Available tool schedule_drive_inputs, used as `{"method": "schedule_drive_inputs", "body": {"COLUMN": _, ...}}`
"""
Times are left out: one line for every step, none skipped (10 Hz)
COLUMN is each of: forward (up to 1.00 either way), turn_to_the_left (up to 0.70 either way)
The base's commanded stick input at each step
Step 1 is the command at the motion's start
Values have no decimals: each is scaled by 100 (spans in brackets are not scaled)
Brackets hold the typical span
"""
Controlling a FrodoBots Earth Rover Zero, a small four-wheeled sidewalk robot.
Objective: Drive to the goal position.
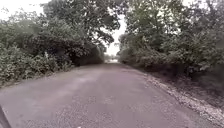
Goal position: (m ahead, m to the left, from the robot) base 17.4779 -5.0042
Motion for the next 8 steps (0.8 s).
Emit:
{"method": "schedule_drive_inputs", "body": {"forward": 6, "turn_to_the_left": 1}}
{"method": "schedule_drive_inputs", "body": {"forward": 6, "turn_to_the_left": 1}}
{"method": "schedule_drive_inputs", "body": {"forward": 6, "turn_to_the_left": 1}}
{"method": "schedule_drive_inputs", "body": {"forward": 6, "turn_to_the_left": 1}}
{"method": "schedule_drive_inputs", "body": {"forward": 6, "turn_to_the_left": 1}}
{"method": "schedule_drive_inputs", "body": {"forward": 6, "turn_to_the_left": 1}}
{"method": "schedule_drive_inputs", "body": {"forward": 6, "turn_to_the_left": 1}}
{"method": "schedule_drive_inputs", "body": {"forward": 6, "turn_to_the_left": 1}}
